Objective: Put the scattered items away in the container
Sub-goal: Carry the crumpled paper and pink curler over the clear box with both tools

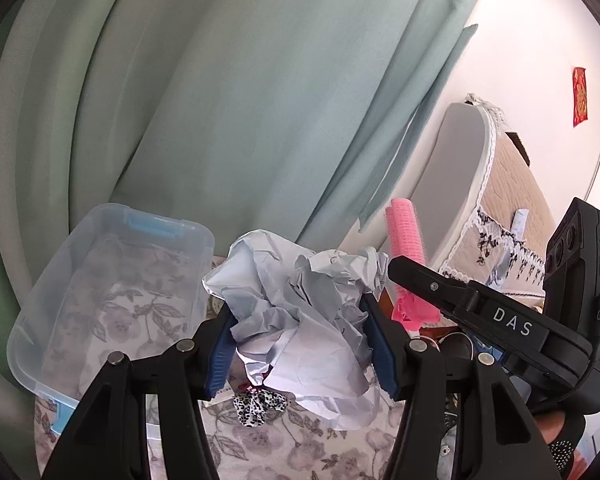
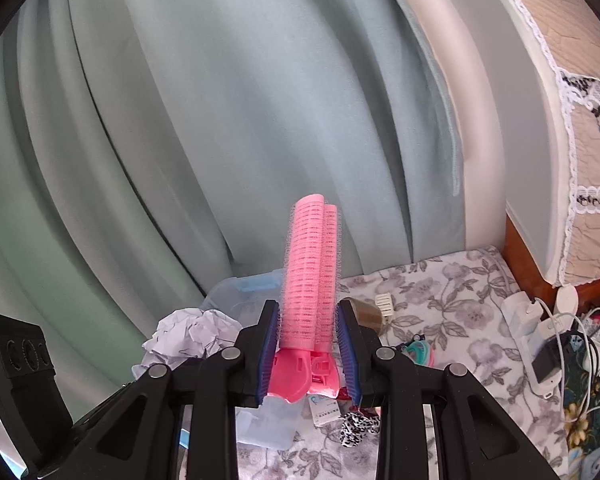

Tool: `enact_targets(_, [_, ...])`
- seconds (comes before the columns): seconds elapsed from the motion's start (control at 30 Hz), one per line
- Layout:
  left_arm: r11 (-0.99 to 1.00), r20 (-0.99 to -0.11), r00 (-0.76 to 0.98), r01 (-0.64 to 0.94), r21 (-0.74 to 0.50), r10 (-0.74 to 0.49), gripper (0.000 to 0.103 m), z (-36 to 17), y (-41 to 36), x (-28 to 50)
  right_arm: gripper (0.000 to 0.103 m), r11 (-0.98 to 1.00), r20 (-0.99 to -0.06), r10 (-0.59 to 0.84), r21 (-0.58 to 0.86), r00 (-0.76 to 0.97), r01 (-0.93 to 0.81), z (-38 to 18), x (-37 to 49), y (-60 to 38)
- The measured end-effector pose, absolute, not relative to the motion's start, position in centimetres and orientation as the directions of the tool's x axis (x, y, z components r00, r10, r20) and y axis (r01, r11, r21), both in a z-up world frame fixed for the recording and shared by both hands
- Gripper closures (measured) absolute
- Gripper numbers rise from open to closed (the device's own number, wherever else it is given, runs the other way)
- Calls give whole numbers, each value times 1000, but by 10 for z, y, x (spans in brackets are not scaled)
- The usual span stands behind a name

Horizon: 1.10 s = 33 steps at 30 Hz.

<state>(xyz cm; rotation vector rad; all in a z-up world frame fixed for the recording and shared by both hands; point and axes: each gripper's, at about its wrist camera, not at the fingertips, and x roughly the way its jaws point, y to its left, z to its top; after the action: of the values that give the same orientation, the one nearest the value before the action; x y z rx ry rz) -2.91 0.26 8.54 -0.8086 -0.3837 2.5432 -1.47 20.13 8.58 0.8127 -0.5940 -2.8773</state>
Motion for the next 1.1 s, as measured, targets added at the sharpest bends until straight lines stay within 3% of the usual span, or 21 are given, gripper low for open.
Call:
enact_targets(0.37, [-905, -505, -786, -158, -394, 357, 43, 77, -69, -43, 72, -916, -528, -314, 386, -789, 107, 71, -49, 140])
enact_targets(0.83, [-923, -646, -734, 68, -378, 210, 42, 30, -123, -69, 72, -891, -640, -434, 409, -634, 197, 18, -84, 79])
enact_targets(1.1, [-921, -696, -691, 117, -371, 193, 41, 3, -131, -70, 72, -897, -700, -437, 385, -565, 216, -9, -93, 58])
